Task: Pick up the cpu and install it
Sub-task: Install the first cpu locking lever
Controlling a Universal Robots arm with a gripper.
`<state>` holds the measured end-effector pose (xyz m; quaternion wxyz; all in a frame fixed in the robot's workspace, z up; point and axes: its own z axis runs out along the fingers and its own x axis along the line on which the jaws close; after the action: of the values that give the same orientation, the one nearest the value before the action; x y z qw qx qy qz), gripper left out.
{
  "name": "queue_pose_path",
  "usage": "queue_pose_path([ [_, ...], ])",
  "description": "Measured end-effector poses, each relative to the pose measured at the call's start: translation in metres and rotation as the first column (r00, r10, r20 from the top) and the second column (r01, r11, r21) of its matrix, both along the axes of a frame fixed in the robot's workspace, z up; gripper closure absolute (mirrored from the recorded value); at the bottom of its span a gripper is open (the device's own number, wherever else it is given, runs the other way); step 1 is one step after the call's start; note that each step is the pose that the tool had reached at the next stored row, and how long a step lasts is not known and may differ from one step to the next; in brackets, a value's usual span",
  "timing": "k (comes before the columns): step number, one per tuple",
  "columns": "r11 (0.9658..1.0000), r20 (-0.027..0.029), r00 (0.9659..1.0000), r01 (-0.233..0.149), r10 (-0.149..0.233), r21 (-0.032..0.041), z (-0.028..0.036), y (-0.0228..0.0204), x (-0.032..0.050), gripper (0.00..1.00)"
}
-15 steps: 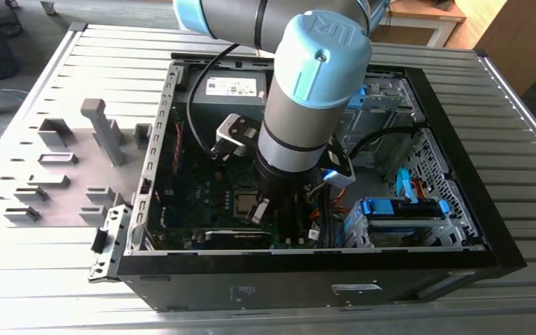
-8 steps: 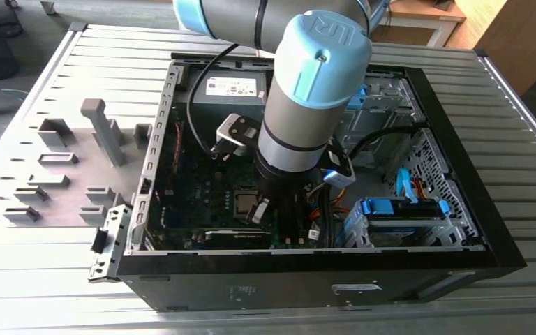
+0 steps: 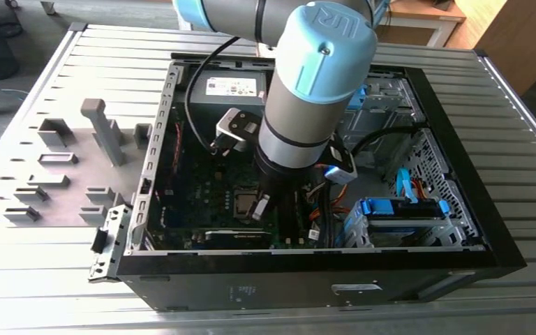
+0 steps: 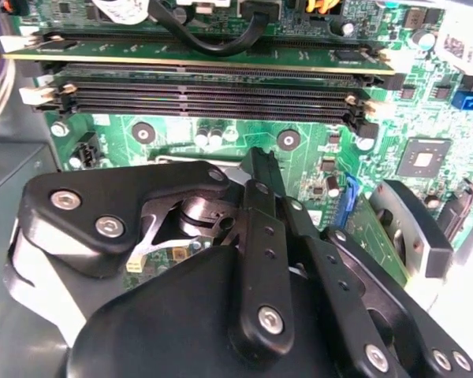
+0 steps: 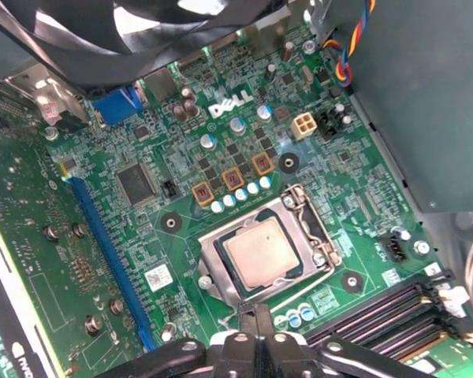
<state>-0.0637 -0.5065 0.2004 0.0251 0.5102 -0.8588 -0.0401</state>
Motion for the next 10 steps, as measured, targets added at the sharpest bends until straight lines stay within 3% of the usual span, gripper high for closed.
queue_pose_path([
  [10, 1.0000, 0.0000, 1.0000, 0.001, -0.001, 0.0020, 0.0009, 0.0059, -0.0028, 0.89],
])
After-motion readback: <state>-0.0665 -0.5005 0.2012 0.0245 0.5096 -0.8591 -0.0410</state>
